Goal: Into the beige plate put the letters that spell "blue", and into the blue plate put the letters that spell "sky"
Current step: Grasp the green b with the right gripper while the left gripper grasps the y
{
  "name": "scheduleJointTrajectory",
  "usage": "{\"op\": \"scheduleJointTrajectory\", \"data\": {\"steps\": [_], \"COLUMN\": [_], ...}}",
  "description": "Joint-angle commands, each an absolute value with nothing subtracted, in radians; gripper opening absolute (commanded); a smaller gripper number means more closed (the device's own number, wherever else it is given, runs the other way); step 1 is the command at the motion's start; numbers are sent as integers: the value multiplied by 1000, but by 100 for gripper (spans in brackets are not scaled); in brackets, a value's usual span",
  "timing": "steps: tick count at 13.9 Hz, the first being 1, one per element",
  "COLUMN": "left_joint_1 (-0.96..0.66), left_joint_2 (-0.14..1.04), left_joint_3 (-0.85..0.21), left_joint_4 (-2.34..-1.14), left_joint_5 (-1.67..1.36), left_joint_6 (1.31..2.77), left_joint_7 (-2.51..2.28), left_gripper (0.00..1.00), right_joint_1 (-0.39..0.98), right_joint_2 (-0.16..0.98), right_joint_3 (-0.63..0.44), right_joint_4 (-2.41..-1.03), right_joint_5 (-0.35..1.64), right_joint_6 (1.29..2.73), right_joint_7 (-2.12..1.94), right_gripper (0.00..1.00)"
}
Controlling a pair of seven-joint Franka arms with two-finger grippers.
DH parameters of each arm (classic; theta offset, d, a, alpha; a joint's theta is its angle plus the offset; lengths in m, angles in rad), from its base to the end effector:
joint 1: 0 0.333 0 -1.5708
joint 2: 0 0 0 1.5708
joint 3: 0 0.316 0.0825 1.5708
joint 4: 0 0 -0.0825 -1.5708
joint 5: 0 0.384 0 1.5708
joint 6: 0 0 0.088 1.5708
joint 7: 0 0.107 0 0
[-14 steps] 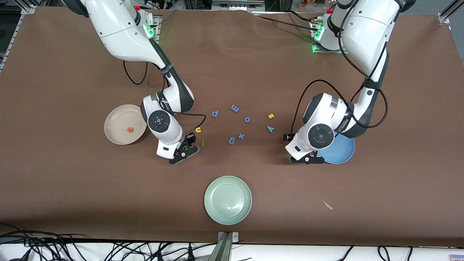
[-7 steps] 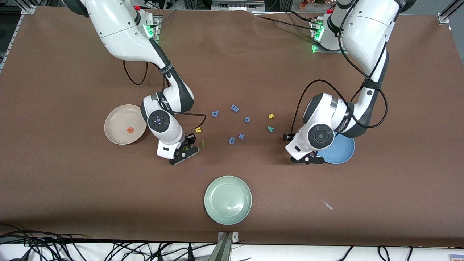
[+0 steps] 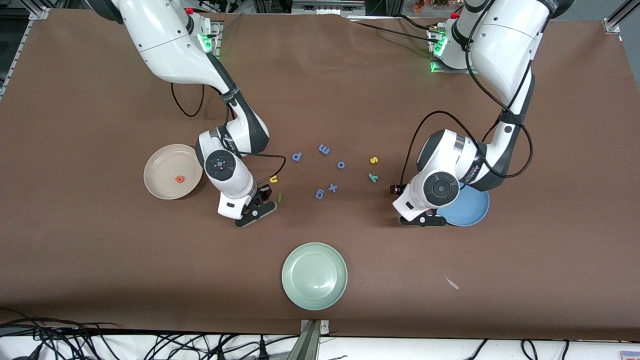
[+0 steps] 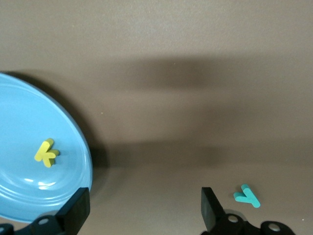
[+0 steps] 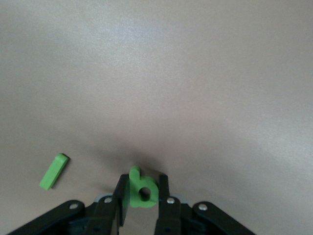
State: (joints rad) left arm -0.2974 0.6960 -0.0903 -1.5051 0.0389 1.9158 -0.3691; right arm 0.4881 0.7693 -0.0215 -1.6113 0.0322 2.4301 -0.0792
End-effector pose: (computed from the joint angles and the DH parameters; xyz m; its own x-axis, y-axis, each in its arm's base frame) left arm 0.6331 -0.2462 0.2369 0.9630 -0.0130 -0.2692 -0.0346 -0.9965 -0.0759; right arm 0.6215 0.3153 0.1790 0.8626 0.5034 0.0501 0.5042 -0.8636 -0.0033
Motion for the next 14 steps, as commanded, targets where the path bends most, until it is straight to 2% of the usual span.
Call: {"op": "scheduleJointTrajectory", "data": {"steps": [1, 5, 8, 14], "left_joint_1": [-307, -359, -359, -394], "left_joint_2": [707, 736, 739, 732], "left_joint_3": [-89, -89, -89, -112], "left_joint_4": [-1512, -1511, -1516, -1575], "left_joint_5": [60, 61, 60, 0], "left_joint_6": [1940, 1991, 2006, 2051], "left_joint_7": [-382, -464, -479, -858], "left_gripper": [100, 100, 100, 100], "right_joint_1": [488, 459, 424, 273], "right_joint_2": [815, 789, 729, 574], "right_joint_3": [-15, -15, -23, -25], "right_joint_4": [-1592, -1574, -1592, -1765], "right_joint_5": [32, 34, 40, 41], "right_joint_6": [2457, 2398, 2321, 2269], "right_joint_7": [-84, -87, -109, -262], "right_gripper": [19, 15, 15, 15]}}
